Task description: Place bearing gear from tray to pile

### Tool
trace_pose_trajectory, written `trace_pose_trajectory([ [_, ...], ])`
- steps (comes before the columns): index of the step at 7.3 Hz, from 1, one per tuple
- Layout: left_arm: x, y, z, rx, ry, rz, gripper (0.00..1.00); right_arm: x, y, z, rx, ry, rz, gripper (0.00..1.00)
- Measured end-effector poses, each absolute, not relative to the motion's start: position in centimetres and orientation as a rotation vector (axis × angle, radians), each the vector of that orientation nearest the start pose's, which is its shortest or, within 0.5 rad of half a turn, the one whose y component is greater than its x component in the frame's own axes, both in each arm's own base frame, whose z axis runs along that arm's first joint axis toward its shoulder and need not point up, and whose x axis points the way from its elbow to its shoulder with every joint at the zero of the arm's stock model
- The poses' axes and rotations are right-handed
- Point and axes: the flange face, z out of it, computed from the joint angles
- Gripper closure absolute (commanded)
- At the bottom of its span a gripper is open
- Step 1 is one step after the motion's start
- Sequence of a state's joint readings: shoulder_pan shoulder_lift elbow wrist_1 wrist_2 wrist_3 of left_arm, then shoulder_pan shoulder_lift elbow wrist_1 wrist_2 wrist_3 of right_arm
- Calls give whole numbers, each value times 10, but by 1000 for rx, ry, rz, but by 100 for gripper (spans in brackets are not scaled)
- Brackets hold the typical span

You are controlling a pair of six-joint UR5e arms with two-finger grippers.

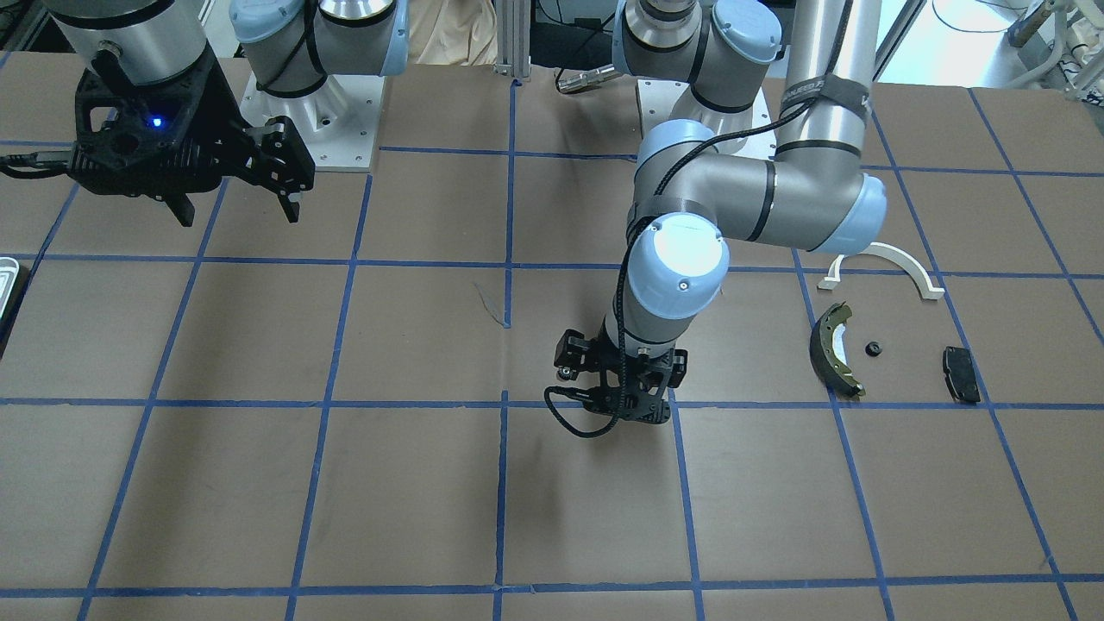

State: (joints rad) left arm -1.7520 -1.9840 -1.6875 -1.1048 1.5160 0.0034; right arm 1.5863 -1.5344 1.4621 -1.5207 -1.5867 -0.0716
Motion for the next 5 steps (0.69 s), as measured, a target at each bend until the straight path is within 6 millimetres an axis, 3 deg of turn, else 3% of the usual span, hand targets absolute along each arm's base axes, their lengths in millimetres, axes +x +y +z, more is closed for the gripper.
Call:
trace_pose_trajectory([
  [2,-257,-546,210,327,3184,128,3,140,-506,518,-132,3154,-35,0],
  [5,-268,-532,187,357,3181,154,18,140,-506,518,-121,3155,-35,0],
])
